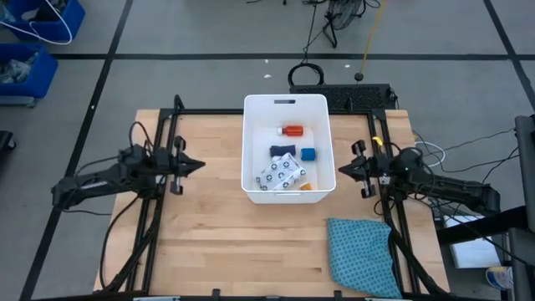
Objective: Pick & place medical supplies in basket/bin
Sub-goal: Return to Home Position
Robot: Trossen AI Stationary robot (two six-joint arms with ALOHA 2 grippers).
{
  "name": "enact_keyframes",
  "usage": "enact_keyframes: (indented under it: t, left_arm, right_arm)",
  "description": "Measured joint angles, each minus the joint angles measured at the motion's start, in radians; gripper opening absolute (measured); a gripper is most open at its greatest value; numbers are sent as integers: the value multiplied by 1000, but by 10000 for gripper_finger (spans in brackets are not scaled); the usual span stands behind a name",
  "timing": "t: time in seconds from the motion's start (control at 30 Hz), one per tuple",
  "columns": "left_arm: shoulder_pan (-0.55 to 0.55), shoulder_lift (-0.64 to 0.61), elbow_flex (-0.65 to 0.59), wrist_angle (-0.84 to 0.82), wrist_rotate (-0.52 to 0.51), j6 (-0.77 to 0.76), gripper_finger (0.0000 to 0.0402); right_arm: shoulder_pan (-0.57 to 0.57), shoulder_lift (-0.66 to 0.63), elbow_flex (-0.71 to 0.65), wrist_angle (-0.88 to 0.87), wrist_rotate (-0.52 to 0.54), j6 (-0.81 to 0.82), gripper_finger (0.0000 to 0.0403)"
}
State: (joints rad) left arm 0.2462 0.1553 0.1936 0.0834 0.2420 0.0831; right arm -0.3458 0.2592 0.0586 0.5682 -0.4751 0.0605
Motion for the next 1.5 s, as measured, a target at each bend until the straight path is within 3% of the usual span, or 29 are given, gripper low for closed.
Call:
enact_keyframes:
  t: [0.3, 1.5]
  left_arm:
    - [0, -1, -180, 226, 28, -4, 0]
    - [0, -13, -183, 152, 20, 32, 0]
  right_arm:
    - [0, 0, 0, -89, 6, 5, 0]
    - [-1, 0, 0, -130, 30, -8, 0]
